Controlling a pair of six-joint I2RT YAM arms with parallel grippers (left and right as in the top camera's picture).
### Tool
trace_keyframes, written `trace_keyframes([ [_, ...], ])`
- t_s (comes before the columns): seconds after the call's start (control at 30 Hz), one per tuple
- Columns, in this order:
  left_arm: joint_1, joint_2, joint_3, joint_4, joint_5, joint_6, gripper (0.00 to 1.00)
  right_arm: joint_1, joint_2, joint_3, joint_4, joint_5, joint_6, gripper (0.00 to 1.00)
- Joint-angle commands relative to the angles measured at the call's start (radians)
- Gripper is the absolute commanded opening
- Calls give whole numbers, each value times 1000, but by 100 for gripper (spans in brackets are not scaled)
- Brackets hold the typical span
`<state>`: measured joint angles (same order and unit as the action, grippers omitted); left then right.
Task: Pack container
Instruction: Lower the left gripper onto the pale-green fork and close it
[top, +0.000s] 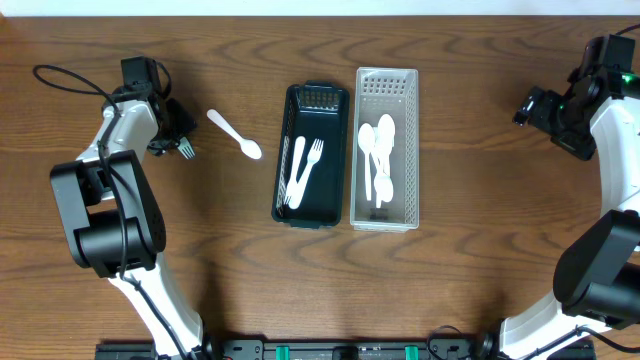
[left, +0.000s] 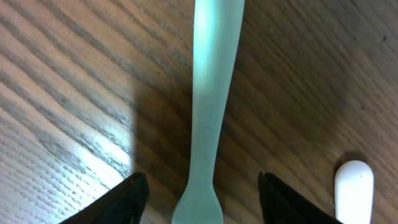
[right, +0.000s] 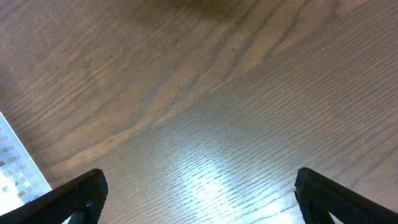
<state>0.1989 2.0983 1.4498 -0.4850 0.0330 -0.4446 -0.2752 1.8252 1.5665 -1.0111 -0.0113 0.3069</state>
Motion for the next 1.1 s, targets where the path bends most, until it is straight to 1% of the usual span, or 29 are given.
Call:
trace_keyframes([
  [0.0,2,8,6,16,-30,6,57,3,1,-5,-3,-8,14,99],
  [0.1,0,9,6,15,-30,6,48,3,1,-5,-3,-8,14,99],
  [0.13,0,12,6,11,-30,6,47,3,1,-5,-3,-8,14,99],
  [0.37,0,46,5,-5,-26,8,47,3,1,-5,-3,-8,14,99],
  [0.53,-4,51,5,-16,-26,44,46,3,1,-5,-8,-8,14,99],
  [0.6,-4,53,5,-31,-26,44,42,3,1,-5,-7,-8,14,99],
  [0.83,-4,53,5,-116,-26,71,34,3,1,-5,-8,-8,14,99],
  [0.97,-4,52,6,-172,-26,139,21,3,1,-5,-11,-8,14,99],
  [1.07,-4,50,6,-214,-26,192,19,3,1,-5,-14,-9,14,99],
])
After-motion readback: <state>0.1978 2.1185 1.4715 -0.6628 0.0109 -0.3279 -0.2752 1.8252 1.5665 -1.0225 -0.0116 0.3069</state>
